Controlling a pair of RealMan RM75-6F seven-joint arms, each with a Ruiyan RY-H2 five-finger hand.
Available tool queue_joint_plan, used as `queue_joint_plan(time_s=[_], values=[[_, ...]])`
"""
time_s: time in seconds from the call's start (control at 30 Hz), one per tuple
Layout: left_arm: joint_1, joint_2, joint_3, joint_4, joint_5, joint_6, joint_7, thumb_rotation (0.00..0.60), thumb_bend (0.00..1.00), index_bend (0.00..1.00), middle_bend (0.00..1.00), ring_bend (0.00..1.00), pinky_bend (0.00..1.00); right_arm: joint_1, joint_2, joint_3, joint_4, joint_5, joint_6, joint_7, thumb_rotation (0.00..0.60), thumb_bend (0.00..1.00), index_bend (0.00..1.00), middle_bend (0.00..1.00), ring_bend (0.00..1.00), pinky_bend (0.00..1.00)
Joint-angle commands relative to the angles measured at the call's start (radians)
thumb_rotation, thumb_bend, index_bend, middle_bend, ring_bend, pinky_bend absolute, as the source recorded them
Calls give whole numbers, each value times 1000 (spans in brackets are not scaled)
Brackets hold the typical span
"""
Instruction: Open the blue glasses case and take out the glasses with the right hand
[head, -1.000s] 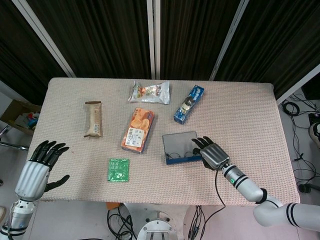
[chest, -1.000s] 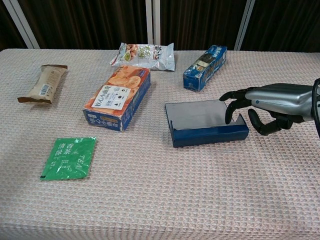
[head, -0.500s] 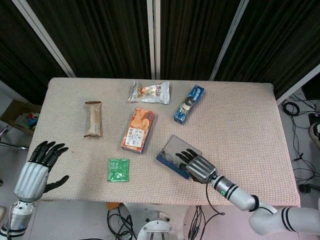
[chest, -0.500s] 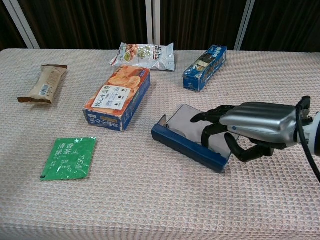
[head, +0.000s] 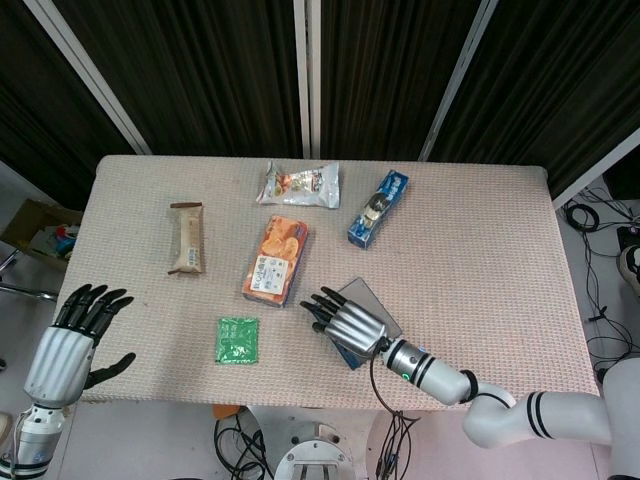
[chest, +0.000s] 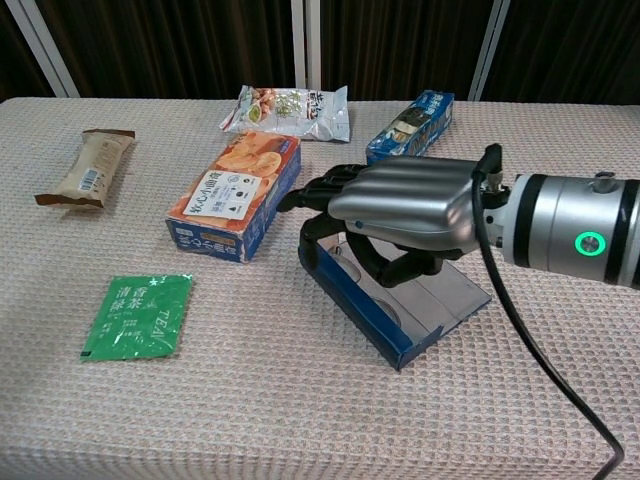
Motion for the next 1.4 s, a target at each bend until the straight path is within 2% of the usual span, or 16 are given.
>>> queue_joint_plan(time_s=[0.03,0.37,0.6,0.87,0.93,0.97,1.07,1.1,1.17,1.4], values=[[4,1,1,0,-5,2,-2,600,50,213,192,116,120,45,-48,15,60,39,-51,-66,600,1000,360,55,0,0],[7,-1,-1,5,-11,-1,-7,600,51,213,192,116,120,56,-61,-8,129,81,-49,-157,600,1000,416,75,0,0],[-1,-3,-6,10,-11,-9,-12,600,50,213,192,116,120,5,22,-27,125,148,1,-160,600,1000,427,93,0,0],[-12,-9,-9,18,-14,-26,-20,600,51,213,192,116,120,-83,132,-70,87,195,51,-75,600,987,426,101,0,0],[-14,-10,-11,17,-16,-28,-19,600,51,213,192,116,120,-101,155,-72,64,179,63,-22,600,897,419,103,0,0],[-15,-10,-11,16,-17,-30,-19,600,51,213,192,116,120,-107,160,-71,59,168,68,5,600,809,412,103,0,0],[-20,-11,-12,11,-15,-35,-15,600,51,213,192,116,120,-117,158,-61,66,148,73,72,600,426,359,103,0,0],[-21,-11,-13,9,-14,-37,-12,600,50,213,192,116,120,-117,152,-57,71,146,71,86,600,382,352,103,0,0],[-23,-10,-12,5,-12,-39,-7,600,50,213,192,116,120,-113,133,-50,88,143,61,106,600,330,342,102,0,0],[-16,1,-9,-6,-18,-33,0,600,50,213,192,116,120,-102,85,-38,130,137,42,124,600,327,334,102,0,0]])
